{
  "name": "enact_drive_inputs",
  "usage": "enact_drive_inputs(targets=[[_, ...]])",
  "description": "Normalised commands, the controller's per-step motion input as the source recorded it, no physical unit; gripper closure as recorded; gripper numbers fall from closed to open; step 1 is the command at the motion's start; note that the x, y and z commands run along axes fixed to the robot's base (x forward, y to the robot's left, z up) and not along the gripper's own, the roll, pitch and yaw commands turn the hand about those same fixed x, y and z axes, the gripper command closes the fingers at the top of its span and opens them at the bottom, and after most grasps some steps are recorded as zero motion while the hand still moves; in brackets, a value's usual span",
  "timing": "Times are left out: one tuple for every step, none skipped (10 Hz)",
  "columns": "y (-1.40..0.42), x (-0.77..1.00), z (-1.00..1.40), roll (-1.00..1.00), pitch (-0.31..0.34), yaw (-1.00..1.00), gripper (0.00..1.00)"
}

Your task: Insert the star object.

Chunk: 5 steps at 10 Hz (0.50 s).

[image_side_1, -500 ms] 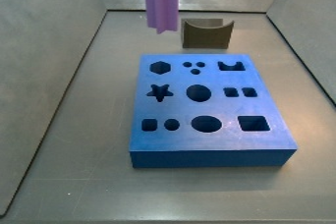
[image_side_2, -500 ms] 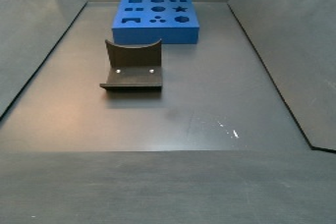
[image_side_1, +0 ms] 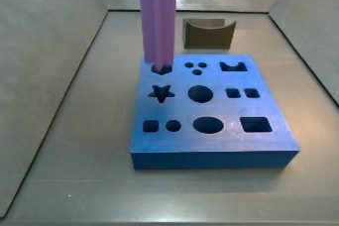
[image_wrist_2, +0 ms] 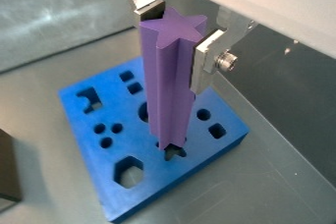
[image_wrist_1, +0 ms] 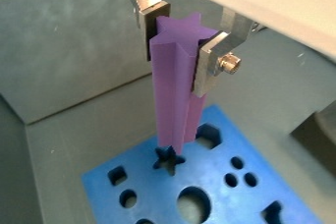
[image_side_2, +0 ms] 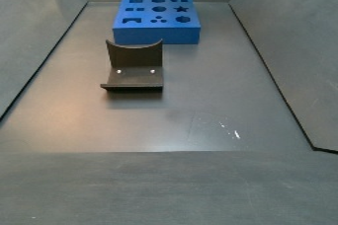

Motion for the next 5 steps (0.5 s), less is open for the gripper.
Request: enact_drive_inputs(targets=[[-0.17, 0.00, -0.65, 0.00, -0.063, 0.00, 1.00], [-0.15, 0.00, -0.67, 0.00, -0.060, 0.00, 1.00], [-0.14, 0.00, -0.67, 0.00, -0.061, 0.00, 1.00], [-0.09, 0.00, -0.70, 0.02, -0.036, 0.00, 1.00], [0.00, 0.14, -0.61, 0.13, 0.000, 0.22, 1.00]])
